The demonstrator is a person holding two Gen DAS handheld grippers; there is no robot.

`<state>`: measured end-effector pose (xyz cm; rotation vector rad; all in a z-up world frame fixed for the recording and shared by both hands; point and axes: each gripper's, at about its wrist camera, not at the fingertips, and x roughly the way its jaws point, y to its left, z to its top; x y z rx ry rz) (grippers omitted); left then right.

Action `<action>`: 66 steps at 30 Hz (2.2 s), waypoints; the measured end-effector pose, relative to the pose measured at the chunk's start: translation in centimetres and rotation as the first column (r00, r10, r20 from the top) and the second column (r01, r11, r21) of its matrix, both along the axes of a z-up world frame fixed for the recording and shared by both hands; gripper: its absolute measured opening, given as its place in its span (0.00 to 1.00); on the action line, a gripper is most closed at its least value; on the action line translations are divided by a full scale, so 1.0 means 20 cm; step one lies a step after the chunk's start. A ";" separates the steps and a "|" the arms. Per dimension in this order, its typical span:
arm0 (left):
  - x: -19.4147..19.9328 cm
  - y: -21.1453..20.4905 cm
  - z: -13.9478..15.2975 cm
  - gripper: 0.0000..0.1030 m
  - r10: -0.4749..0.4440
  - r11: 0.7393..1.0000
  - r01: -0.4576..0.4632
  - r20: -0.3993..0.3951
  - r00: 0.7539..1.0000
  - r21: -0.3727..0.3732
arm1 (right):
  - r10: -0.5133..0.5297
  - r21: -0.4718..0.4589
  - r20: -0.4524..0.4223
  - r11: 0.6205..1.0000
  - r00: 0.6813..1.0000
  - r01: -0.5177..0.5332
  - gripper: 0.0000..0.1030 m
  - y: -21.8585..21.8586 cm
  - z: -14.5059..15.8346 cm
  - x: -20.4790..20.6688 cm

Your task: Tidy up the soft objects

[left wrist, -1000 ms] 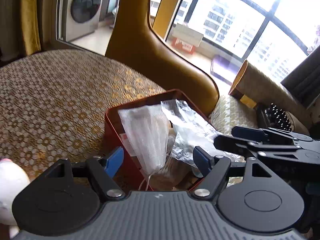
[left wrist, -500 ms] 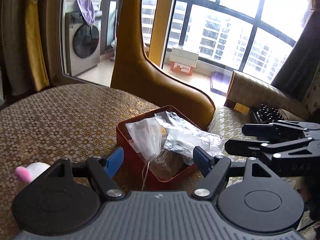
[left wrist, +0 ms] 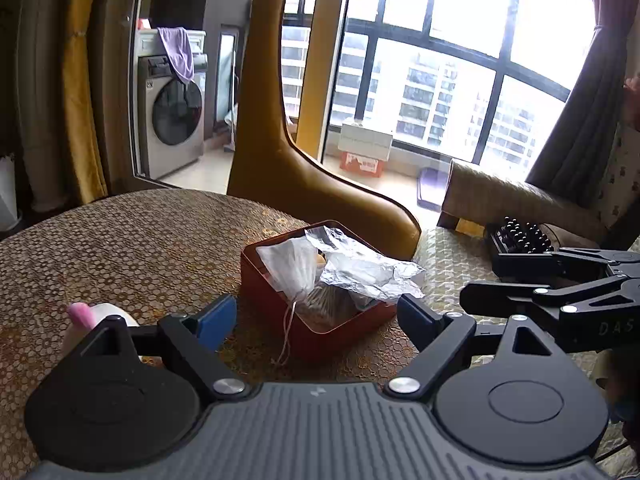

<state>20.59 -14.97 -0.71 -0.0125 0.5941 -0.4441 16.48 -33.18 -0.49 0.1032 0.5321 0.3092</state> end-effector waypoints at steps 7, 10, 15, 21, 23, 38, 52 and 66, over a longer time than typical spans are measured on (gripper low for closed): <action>-0.12 0.03 -0.02 0.94 0.005 1.000 -0.005 0.017 1.000 -0.012 | -0.017 0.009 0.027 1.000 0.999 0.017 0.86 0.01 -0.01 -0.11; -0.16 0.04 -0.01 1.00 0.004 1.000 -0.003 0.029 1.000 -0.031 | -0.029 0.003 0.043 1.000 0.999 0.029 0.92 0.01 0.00 -0.15; -0.24 0.07 -0.01 1.00 0.017 0.999 -0.015 0.052 0.998 -0.040 | -0.049 0.008 0.074 0.999 0.996 0.049 1.00 0.02 -0.01 -0.20; -0.31 0.10 0.01 1.00 0.018 0.998 -0.013 0.061 0.998 -0.067 | -0.064 0.022 0.094 0.998 0.993 0.062 1.00 0.03 -0.04 -0.26; -0.33 0.11 0.01 1.00 0.024 0.997 -0.019 0.074 0.997 -0.071 | -0.068 0.040 0.095 0.997 0.993 0.064 1.00 0.02 -0.04 -0.28; -0.40 0.14 0.01 1.00 0.038 0.992 -0.028 0.082 0.996 -0.123 | -0.076 0.044 0.111 0.996 0.991 0.072 1.00 0.04 -0.05 -0.33; -0.40 0.14 0.02 1.00 0.048 0.991 -0.036 0.089 0.995 -0.125 | -0.072 0.037 0.119 0.997 0.990 0.068 1.00 0.05 -0.04 -0.35; -0.41 0.11 0.03 1.00 0.054 0.994 -0.044 0.110 0.992 -0.097 | -0.076 0.024 0.139 0.997 0.987 0.073 1.00 0.08 -0.03 -0.37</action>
